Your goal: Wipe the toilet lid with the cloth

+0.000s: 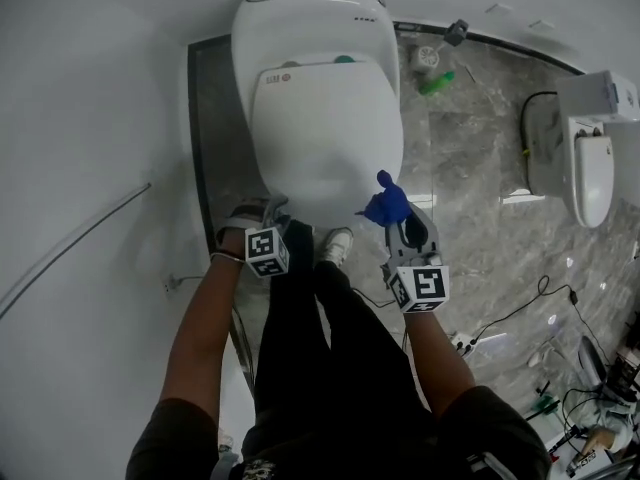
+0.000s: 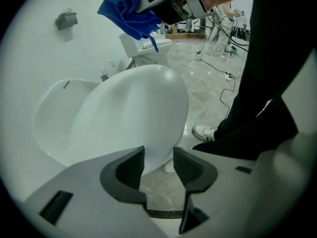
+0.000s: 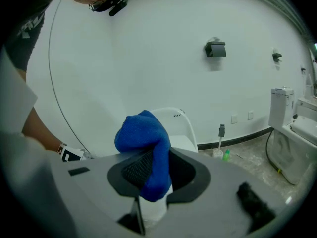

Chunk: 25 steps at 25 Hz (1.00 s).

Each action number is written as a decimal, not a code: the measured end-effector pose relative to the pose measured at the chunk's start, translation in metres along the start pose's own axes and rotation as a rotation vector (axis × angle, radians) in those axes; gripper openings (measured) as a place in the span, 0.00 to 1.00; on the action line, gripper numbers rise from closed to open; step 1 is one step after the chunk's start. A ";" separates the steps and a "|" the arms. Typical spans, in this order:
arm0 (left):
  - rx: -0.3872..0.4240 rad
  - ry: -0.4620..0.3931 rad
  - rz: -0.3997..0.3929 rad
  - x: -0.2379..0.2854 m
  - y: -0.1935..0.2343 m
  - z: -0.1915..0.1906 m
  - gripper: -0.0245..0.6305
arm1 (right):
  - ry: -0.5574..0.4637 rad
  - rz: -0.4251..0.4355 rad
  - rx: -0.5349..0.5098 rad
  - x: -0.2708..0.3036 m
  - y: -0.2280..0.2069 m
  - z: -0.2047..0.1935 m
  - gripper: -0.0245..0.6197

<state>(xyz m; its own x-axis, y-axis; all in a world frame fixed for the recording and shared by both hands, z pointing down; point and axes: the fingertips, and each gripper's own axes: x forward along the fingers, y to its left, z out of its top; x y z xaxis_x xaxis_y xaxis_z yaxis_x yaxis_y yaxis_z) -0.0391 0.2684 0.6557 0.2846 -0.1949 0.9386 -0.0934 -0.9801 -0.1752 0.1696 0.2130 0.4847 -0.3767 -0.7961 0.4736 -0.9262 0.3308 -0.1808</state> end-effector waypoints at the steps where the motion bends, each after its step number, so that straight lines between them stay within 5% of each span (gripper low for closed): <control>1: -0.008 0.006 -0.010 0.007 -0.004 -0.002 0.32 | 0.006 0.006 -0.007 0.005 0.000 -0.004 0.17; 11: -0.254 -0.043 -0.049 0.034 -0.010 -0.002 0.32 | 0.071 0.074 -0.046 0.082 0.019 -0.017 0.17; 16: -0.546 -0.209 -0.016 0.010 0.007 0.004 0.31 | 0.094 0.125 -0.136 0.148 0.038 0.001 0.17; 21: -0.920 -0.426 0.147 -0.045 0.080 -0.015 0.30 | 0.157 0.149 -0.261 0.211 0.052 0.024 0.17; 25: -1.169 -0.575 0.331 -0.074 0.173 -0.045 0.09 | 0.210 0.166 -0.468 0.265 0.070 0.038 0.17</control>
<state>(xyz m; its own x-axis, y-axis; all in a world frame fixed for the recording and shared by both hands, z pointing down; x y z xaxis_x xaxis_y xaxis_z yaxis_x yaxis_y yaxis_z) -0.1190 0.1155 0.5693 0.4207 -0.6857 0.5940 -0.9070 -0.3337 0.2570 0.0046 0.0057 0.5650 -0.4623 -0.6111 0.6426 -0.7317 0.6723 0.1129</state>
